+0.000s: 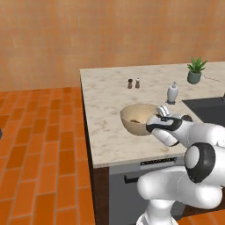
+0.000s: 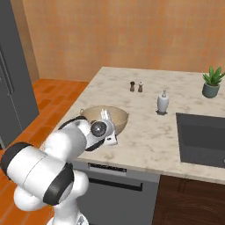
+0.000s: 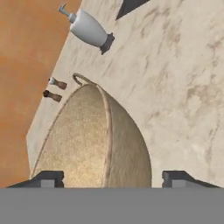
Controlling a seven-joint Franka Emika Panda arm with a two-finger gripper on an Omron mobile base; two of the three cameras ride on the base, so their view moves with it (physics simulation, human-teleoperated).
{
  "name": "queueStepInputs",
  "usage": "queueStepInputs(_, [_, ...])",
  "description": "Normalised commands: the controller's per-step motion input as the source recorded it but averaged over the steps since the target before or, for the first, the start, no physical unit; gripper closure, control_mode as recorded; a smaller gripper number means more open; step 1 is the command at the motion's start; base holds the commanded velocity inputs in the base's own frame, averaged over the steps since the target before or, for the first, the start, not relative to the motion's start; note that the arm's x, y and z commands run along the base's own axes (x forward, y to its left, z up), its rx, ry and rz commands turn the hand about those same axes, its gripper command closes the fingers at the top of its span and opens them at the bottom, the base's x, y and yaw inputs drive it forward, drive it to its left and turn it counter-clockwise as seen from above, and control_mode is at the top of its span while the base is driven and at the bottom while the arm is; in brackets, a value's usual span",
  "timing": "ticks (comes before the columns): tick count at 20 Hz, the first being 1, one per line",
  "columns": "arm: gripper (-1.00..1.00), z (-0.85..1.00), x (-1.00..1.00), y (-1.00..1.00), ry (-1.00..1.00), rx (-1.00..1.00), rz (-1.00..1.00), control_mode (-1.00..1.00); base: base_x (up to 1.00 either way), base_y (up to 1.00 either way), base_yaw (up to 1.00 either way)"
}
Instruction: Open the cabinet, pick up the bread from the cabinet and place it in the basket. Then move the basket to the dining counter.
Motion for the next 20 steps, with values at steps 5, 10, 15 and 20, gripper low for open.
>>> queueStepInputs(5, [-1.0,0.96,-0.57,0.23,-0.27,-0.11,0.17,-1.0,0.0,0.0,0.0])
queueStepInputs(10, [-1.0,1.0,-0.87,0.05,-0.04,-0.17,0.13,-1.0,0.0,0.0,0.0])
queueStepInputs(15, [-1.0,1.0,-1.0,0.13,0.22,-0.06,0.05,-1.0,0.0,0.0,0.0])
queueStepInputs(20, [-1.0,1.0,-0.91,0.46,0.45,-0.14,0.11,-1.0,0.0,0.0,0.0])
